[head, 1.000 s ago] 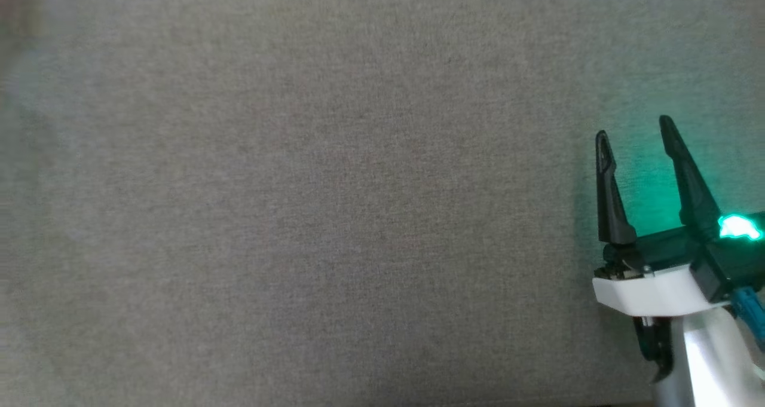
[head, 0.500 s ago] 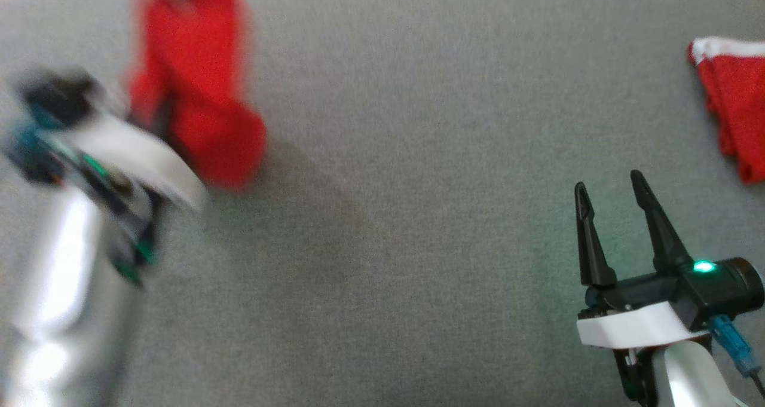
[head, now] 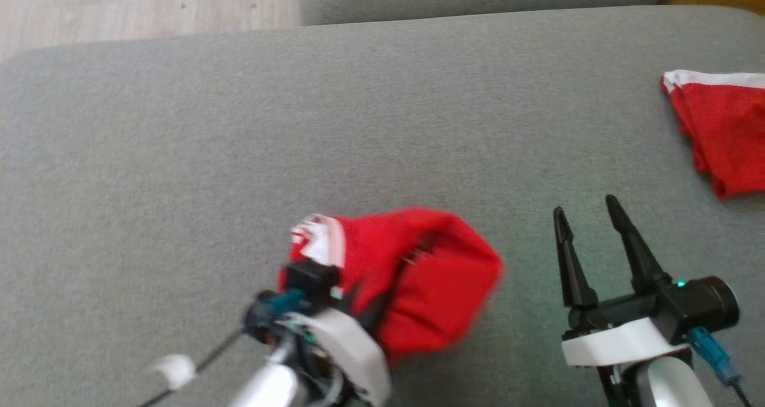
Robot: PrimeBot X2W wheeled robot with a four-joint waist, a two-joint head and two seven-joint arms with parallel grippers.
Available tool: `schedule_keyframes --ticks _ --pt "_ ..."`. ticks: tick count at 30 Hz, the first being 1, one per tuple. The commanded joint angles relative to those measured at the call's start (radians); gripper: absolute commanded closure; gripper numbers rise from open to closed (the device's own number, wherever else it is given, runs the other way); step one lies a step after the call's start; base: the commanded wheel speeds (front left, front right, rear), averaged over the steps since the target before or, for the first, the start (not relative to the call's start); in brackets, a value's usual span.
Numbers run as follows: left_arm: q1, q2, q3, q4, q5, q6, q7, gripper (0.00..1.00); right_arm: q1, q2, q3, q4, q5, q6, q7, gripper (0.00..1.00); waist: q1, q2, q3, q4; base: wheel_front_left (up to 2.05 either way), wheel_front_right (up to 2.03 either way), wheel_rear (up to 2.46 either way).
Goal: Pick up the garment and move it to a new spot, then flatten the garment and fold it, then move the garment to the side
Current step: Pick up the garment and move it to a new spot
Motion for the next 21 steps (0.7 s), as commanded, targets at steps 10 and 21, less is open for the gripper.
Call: schedule_keyframes --ticks 10,21 --pt "-0.180 -0.129 -0.080 0.240 -0.010 -0.056 -0.264 0.00 -0.059 -0.003 0.057 0.008 0.037 0.007 -0.002 0.00 0.0000 -0.0001 0.007 -0.097 0.00 0.00 0.00" --pt "-0.150 -0.098 -0.088 0.343 -0.019 0.058 -0.433 0.00 -0.032 -0.003 0.014 0.011 0.036 0.007 -0.002 0.00 0.0000 -0.0001 -0.029 -0.108 0.00 0.00 0.00"
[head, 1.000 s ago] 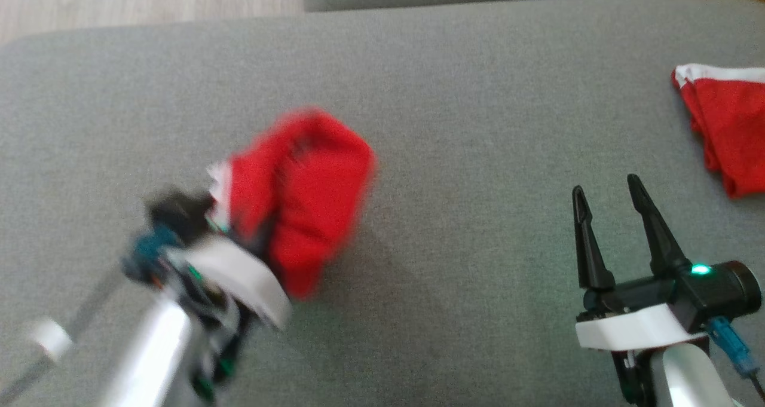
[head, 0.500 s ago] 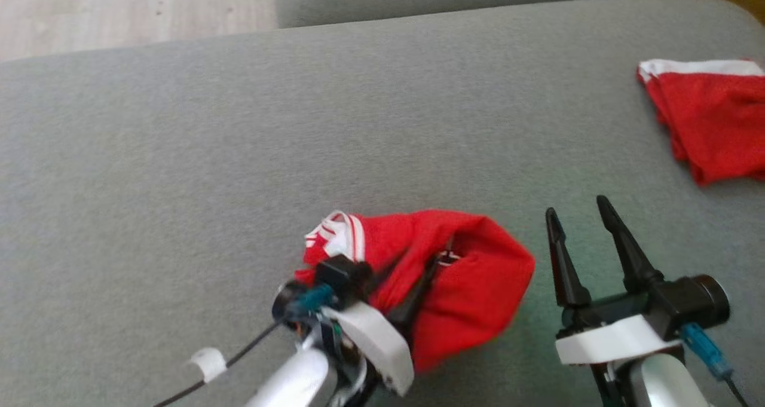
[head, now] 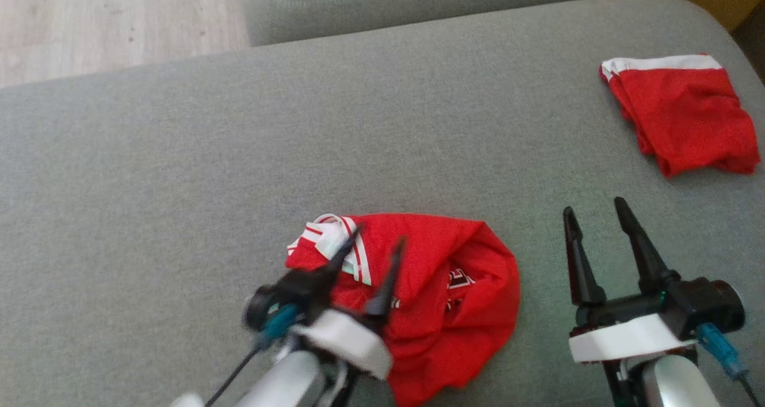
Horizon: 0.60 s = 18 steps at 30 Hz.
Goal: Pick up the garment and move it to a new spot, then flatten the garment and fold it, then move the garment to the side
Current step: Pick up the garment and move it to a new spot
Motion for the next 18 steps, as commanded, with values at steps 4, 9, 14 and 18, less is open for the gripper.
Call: schedule_keyframes --ticks 4,9,14,18 --pt "0.071 0.059 0.103 -0.058 0.005 0.059 -0.074 0.00 -0.006 -0.003 -0.008 -0.041 -0.010 0.007 -0.003 0.00 0.0000 0.0000 -0.026 0.022 0.00 0.00 0.00" --pt "0.219 0.103 0.239 -0.158 0.039 0.114 -0.104 0.00 0.020 -0.003 -0.063 -0.033 -0.035 0.007 -0.003 0.00 0.0000 0.0000 -0.068 0.066 0.00 0.00 0.00" --pt "0.363 0.099 0.390 -0.262 0.116 0.105 -0.105 0.00 0.048 -0.003 -0.099 -0.012 -0.043 0.007 -0.003 0.00 0.0000 0.0000 -0.105 0.097 0.00 0.00 0.00" --pt "0.433 0.075 0.500 -0.304 0.178 0.061 -0.105 0.00 0.070 -0.003 -0.115 0.012 -0.034 0.007 -0.003 0.00 0.0000 0.0000 -0.115 0.115 0.00 0.00 0.00"
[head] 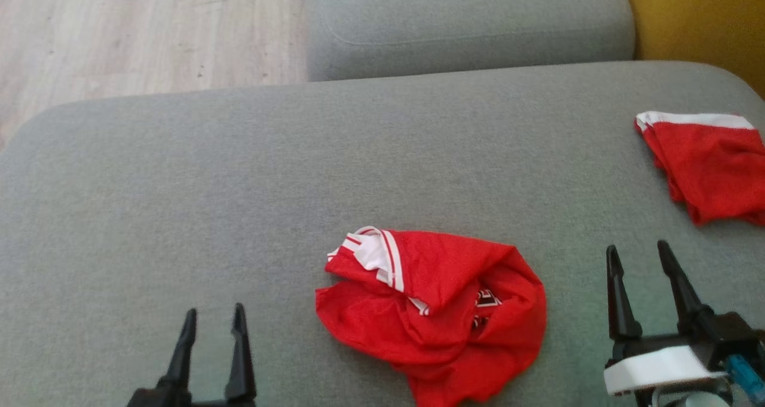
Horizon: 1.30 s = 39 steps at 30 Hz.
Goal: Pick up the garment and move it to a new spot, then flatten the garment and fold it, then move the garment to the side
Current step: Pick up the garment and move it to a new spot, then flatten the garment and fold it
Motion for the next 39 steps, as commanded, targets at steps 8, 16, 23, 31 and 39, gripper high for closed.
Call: schedule_keyframes --ticks 8,16,23,31,39 --pt "0.008 -0.080 0.190 -0.048 0.096 -0.127 -0.012 0.00 0.023 -0.005 0.023 0.040 0.037 0.007 -0.004 0.00 0.0002 -0.0001 -0.022 0.019 0.00 0.00 0.00" --pt "0.008 -0.109 0.244 -0.026 0.137 -0.186 -0.012 0.00 0.019 -0.005 0.037 0.050 0.047 0.007 -0.004 0.00 0.0002 -0.0001 -0.016 0.014 0.00 0.00 0.00" --pt "-0.008 -0.113 0.239 -0.008 0.147 -0.211 -0.012 0.00 0.008 -0.005 0.039 0.052 0.043 0.007 -0.004 0.00 0.0002 -0.0001 -0.007 0.006 0.00 0.00 0.00" --pt "-0.237 -0.113 -0.009 0.105 -0.030 -0.230 0.080 0.00 -0.021 -0.005 0.060 0.051 0.035 0.007 -0.004 0.00 0.0002 -0.0001 0.019 -0.017 0.00 0.00 0.00" --pt "-0.455 -0.113 -0.238 0.269 -0.265 -0.131 0.305 0.00 -0.045 -0.005 0.089 0.053 0.039 0.007 -0.004 0.00 0.0002 -0.0001 0.060 -0.060 0.00 0.00 0.00"
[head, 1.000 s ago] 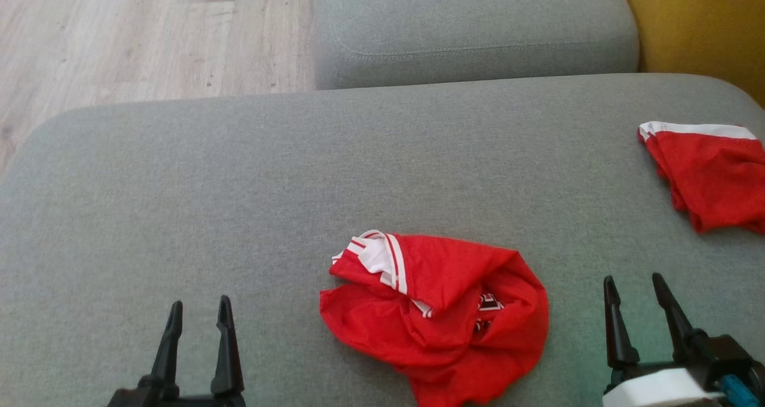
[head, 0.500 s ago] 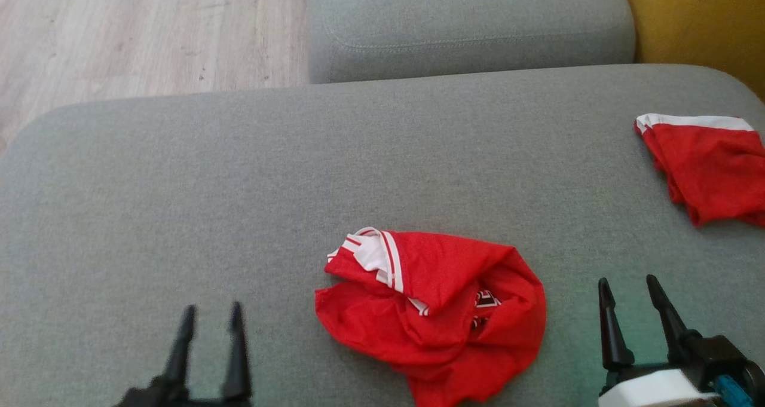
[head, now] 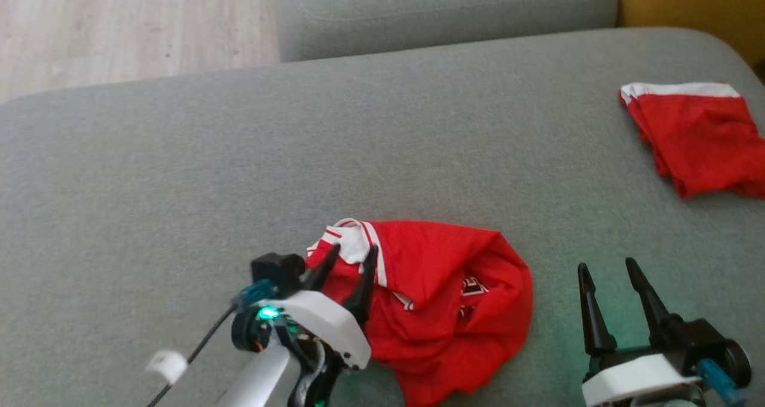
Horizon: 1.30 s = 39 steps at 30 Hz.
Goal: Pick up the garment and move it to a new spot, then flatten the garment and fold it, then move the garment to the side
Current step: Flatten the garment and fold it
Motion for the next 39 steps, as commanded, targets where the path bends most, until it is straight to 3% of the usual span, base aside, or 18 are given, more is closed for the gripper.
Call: schedule_keyframes --ticks 1,6,15,23,24,25,26,34,39 --pt "-0.055 0.000 0.002 0.001 -0.025 0.017 0.021 0.00 -0.058 -0.006 0.023 -0.026 0.002 0.007 -0.004 0.00 -0.0002 0.0000 0.014 -0.017 0.00 0.00 0.00" --pt "-0.095 0.000 -0.048 0.074 -0.083 0.052 0.051 0.00 -0.062 -0.006 0.014 -0.026 0.000 0.007 -0.004 0.00 -0.0002 0.0000 0.027 -0.028 0.00 0.00 0.00" --pt "-0.131 0.000 -0.108 0.090 -0.152 0.033 0.008 0.00 -0.070 -0.006 0.013 -0.024 -0.003 0.007 -0.004 0.00 -0.0002 0.0000 0.036 -0.027 0.00 0.00 0.00" --pt "-0.143 0.000 -0.165 0.094 -0.185 0.054 0.004 0.00 -0.079 -0.006 0.019 -0.019 -0.002 0.007 -0.004 0.00 -0.0002 0.0000 0.040 -0.033 0.00 0.00 0.00" --pt "-0.145 0.000 -0.169 0.099 -0.185 0.055 0.002 0.13 -0.080 -0.006 0.020 -0.019 -0.001 0.007 -0.004 0.00 -0.0002 0.0000 0.041 -0.035 0.00 0.00 0.00" --pt "-0.147 0.000 -0.172 0.103 -0.187 0.054 0.000 0.65 -0.080 -0.006 0.020 -0.018 -0.001 0.007 -0.004 0.00 -0.0002 0.0000 0.041 -0.036 0.00 0.00 0.00" --pt "-0.149 0.000 -0.173 0.104 -0.190 0.050 -0.005 1.00 -0.081 -0.006 0.019 -0.018 0.000 0.007 -0.004 0.00 -0.0002 0.0000 0.041 -0.038 0.00 0.00 0.00" --pt "-0.199 0.020 -0.106 -0.015 -0.234 0.030 -0.045 1.00 -0.073 -0.006 0.007 -0.014 0.003 0.007 -0.004 0.00 -0.0002 0.0000 0.031 -0.040 0.00 0.00 0.00" --pt "-0.286 0.135 0.000 -0.263 -0.272 0.050 0.024 1.00 -0.068 -0.006 -0.001 -0.015 0.007 0.007 -0.004 0.00 -0.0002 0.0000 0.017 -0.035 0.00 0.00 0.00"
